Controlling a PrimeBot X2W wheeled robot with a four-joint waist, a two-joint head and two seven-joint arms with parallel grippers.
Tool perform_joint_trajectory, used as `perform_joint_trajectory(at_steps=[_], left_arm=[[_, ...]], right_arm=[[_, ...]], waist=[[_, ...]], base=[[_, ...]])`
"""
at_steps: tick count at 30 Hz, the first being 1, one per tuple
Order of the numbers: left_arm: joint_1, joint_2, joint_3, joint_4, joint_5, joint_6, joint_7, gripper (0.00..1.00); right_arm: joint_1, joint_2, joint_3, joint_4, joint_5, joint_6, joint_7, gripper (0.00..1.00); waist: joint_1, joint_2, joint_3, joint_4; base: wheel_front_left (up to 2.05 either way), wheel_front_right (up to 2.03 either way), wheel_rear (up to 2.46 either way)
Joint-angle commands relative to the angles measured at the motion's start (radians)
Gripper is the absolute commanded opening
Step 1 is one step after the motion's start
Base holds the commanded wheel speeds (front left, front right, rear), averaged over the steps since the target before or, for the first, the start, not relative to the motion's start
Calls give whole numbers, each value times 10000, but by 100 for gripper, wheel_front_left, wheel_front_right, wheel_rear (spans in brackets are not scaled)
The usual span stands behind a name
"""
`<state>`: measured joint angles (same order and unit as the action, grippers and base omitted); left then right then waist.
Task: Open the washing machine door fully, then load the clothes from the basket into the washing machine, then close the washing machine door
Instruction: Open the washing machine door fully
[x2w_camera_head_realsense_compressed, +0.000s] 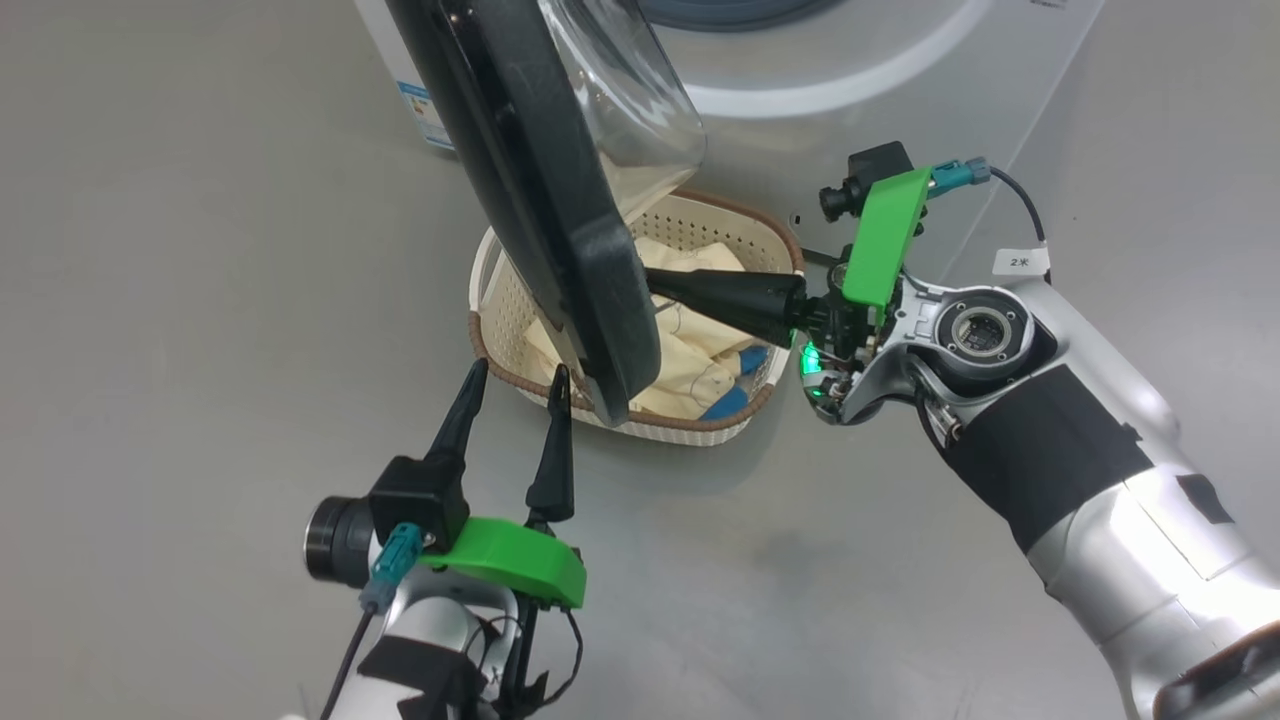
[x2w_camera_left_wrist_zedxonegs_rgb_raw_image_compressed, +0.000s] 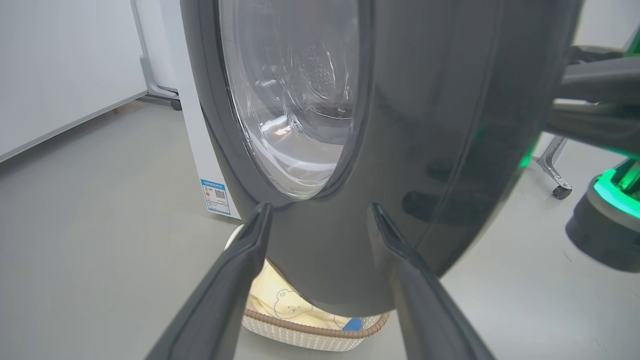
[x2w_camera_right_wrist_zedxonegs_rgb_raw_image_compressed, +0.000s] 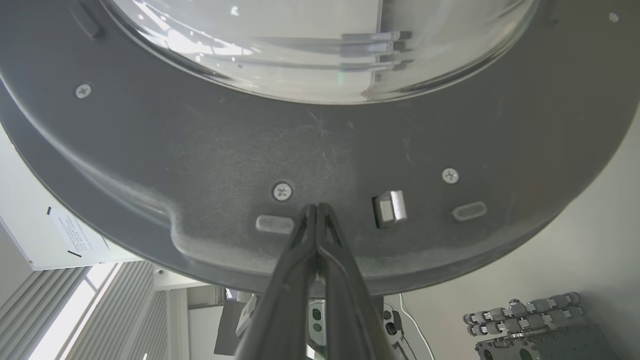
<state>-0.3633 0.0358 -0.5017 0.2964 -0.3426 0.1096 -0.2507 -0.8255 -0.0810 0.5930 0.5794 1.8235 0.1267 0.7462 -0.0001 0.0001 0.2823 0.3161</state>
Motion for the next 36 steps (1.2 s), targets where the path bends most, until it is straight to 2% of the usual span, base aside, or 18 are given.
perform_joint_trajectory(at_steps=[1,8,13,19,23,27,28,30,36], left_arm=[[-33,144,355,-261,68,26,-111,100],[43,144,477,-223,114,37,-111,100],[209,144,671,-179,225,21,-111,100],[454,144,1062,-137,406,-49,-111,100],[629,144,1289,-71,558,-148,-111,100],[824,144,1522,-14,672,-204,-111,100],[939,144,1628,0,739,-235,-111,100],[1055,144,1741,10,802,-262,-111,100],[1371,144,2120,-6,954,-322,-111,100]], right_arm=[[-29,298,75,-405,95,40,-85,0],[65,54,123,-578,365,40,-607,0],[492,-442,-95,-1242,-14,40,-1602,0],[1686,-1570,139,-2886,-2691,40,-3926,0],[2571,-2125,495,-3338,-4520,40,-5844,0],[3266,-2473,872,-3270,-5963,40,-7609,0],[3541,-2570,954,-3108,-6512,40,-8364,0],[3765,-2656,962,-2879,-7039,40,-9037,0],[4328,-2542,398,-2385,-8415,40,-9941,0]], waist=[[1,-1,-6,6],[1,-1,-198,-75],[1,-1,-554,-320],[1,-1,-1077,-770],[1,-1,-1524,-1127],[1,-1,-1960,-1507],[1,-1,-2145,-1697],[1,-1,-2307,-1884],[1,-1,-2610,-2413]], base=[[0,0,0],[0,0,0],[0,0,0],[0,0,0],[0,0,0],[0,0,0],[0,0,0],[0,0,0],[0,0,0]])
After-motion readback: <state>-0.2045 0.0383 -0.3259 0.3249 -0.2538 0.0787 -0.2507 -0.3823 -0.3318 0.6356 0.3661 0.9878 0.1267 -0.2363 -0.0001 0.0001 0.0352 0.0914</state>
